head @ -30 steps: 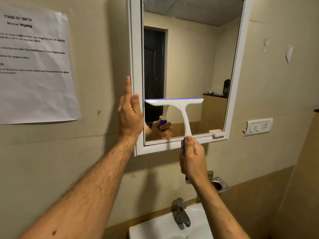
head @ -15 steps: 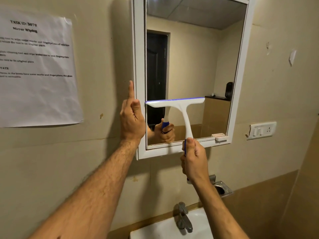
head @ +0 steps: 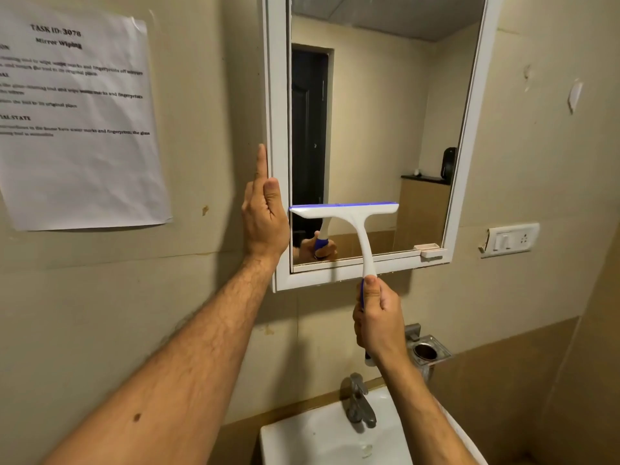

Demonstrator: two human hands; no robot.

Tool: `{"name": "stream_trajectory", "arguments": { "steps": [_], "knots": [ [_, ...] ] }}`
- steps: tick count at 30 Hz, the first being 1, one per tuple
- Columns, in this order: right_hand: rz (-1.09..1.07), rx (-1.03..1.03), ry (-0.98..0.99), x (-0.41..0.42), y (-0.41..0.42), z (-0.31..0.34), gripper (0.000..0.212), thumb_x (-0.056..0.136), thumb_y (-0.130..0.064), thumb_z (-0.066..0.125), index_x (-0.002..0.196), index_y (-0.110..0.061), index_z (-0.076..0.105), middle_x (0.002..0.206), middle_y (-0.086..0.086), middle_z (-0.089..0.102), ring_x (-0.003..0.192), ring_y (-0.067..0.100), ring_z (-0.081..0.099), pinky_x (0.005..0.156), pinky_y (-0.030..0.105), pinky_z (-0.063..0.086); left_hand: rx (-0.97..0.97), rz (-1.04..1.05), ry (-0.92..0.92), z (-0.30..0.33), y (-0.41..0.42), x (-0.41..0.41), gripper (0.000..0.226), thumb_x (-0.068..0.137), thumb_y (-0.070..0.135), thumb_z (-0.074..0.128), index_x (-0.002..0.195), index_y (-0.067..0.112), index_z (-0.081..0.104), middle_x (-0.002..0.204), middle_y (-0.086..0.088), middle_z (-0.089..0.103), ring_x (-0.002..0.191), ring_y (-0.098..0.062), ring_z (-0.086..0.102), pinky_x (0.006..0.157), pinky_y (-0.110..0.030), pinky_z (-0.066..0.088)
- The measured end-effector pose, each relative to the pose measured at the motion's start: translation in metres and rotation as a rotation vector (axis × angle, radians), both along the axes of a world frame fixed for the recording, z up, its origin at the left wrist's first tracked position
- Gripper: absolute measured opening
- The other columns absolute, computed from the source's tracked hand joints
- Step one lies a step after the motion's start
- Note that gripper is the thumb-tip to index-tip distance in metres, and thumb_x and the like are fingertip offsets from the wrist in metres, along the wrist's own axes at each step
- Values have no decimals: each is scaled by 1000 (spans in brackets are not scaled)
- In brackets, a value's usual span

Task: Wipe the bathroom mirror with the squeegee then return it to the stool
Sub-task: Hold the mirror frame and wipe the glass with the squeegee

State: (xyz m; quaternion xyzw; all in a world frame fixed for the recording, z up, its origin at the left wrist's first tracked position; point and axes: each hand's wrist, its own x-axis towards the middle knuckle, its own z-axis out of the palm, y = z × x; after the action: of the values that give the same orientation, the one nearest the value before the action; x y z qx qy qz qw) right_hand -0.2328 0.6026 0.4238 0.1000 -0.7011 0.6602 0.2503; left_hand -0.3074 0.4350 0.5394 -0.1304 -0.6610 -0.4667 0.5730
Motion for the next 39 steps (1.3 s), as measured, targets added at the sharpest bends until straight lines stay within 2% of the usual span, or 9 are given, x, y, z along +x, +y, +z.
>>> {"name": "stream_trajectory", "arguments": {
  "steps": [6,9,12,15,20,25,27,31,39],
  "knots": [
    [-30,21,-40,1,0,-19,42,96,-55,35,71,-23,49,54,0,38,43,12,32,44,25,30,-8,-3,13,-1,0,-1,44,105,18,29,149,15,30,110,6,59,88,32,37,73,11,29],
    [-42,36,-49,3,-1,-23,41,97,-52,34,70,-25,48,53,0,38,42,12,32,43,25,30,-8,-5,13,-2,-1,-1,44,105,17,30,149,15,30,118,-14,60,91,33,36,77,10,28],
    [-38,27,-63,6,-2,-28,41,100,-46,34,73,-18,48,54,3,37,42,14,32,41,25,30,-17,22,2,-2,-2,-1,44,105,19,29,149,16,30,105,14,58,89,33,36,76,11,27],
    [-48,26,-76,9,-2,-35,43,100,-47,34,72,-17,48,53,2,38,42,13,32,42,25,30,2,22,4,-2,-2,0,44,105,20,29,149,18,30,104,6,60,87,34,35,75,11,27],
    [-27,16,-105,12,-2,-33,43,100,-45,34,72,-16,48,52,2,37,40,12,32,40,25,29,19,32,-21,0,-1,3,44,105,19,29,149,16,29,97,35,36,86,31,40,70,11,29],
    [-35,16,-128,17,-1,-44,42,100,-45,36,71,-17,46,51,-2,36,41,12,31,40,23,28,1,34,20,-2,-1,2,44,105,20,31,148,18,32,121,-19,58,94,-3,54,76,11,26],
    [-43,31,-132,16,1,-47,42,98,-48,36,70,-18,47,51,-3,37,42,12,32,42,24,28,-4,46,15,-2,0,2,44,105,21,31,148,20,32,124,-20,57,99,-9,51,77,10,26],
    [-46,40,-145,19,4,-55,41,100,-43,37,69,-18,46,53,-3,36,45,12,31,44,26,27,-13,62,14,-2,1,3,44,105,21,30,148,19,32,124,-18,58,93,10,52,76,11,27],
    [-89,92,-141,26,9,-66,43,98,-44,38,64,-19,44,50,-7,35,44,11,30,47,28,28,-23,61,11,-1,0,5,43,105,16,31,148,14,33,126,-20,57,108,-12,47,82,11,23]
  ]
}}
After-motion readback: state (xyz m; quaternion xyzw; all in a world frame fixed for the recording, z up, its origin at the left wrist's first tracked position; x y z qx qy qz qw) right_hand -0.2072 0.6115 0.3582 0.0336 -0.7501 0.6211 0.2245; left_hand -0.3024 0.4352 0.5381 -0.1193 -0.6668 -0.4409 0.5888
